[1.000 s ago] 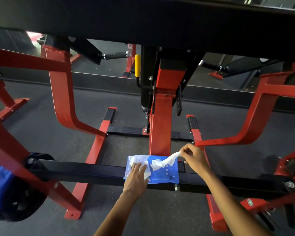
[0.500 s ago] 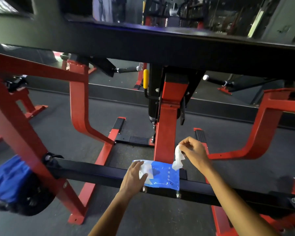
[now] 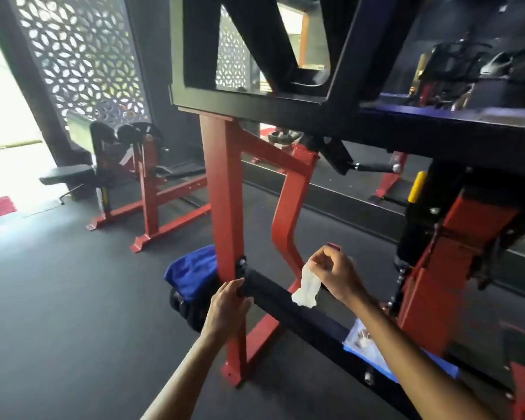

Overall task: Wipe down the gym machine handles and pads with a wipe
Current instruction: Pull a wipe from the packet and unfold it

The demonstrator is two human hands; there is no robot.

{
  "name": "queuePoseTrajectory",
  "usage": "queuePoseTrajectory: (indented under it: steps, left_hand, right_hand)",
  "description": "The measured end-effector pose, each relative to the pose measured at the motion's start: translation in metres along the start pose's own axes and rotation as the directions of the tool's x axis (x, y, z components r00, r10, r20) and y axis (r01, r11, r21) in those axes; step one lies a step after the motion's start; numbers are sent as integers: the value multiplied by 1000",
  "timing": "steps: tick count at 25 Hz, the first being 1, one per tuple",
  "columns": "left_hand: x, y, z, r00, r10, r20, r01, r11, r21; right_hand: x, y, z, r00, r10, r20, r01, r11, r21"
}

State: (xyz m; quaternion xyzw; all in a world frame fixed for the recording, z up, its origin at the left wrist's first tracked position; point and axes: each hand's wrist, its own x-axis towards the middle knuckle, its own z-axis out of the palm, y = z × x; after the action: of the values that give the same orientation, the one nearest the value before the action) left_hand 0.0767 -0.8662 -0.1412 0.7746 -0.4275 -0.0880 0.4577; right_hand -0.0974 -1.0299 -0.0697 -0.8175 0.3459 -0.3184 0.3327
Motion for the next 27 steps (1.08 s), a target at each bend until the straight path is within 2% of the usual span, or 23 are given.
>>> queuePoseTrajectory:
  steps: [3, 7, 13, 20, 27]
  left_hand:
    - [0, -39, -75, 982, -116, -148, 116, 993, -8]
    - [8, -96, -168, 959, -138, -246, 149, 988, 27]
    - [30, -185, -310, 935, -154, -318, 209, 967, 147]
    - [90, -274, -413, 931, -186, -313, 268, 932, 244]
    - [243, -352, -456, 947, -177, -267, 257, 918, 301]
  right_hand:
    - [16, -50, 66, 989, -94, 111, 98, 995, -30]
    - [37, -131, 151, 959, -226, 171, 227, 974, 15]
    - [69, -228, 294, 954, -243, 174, 230, 969, 94]
    - [137, -295, 422, 938, -241, 248, 234, 971, 57]
    - [277, -322, 529, 929, -287, 235, 278, 958, 72]
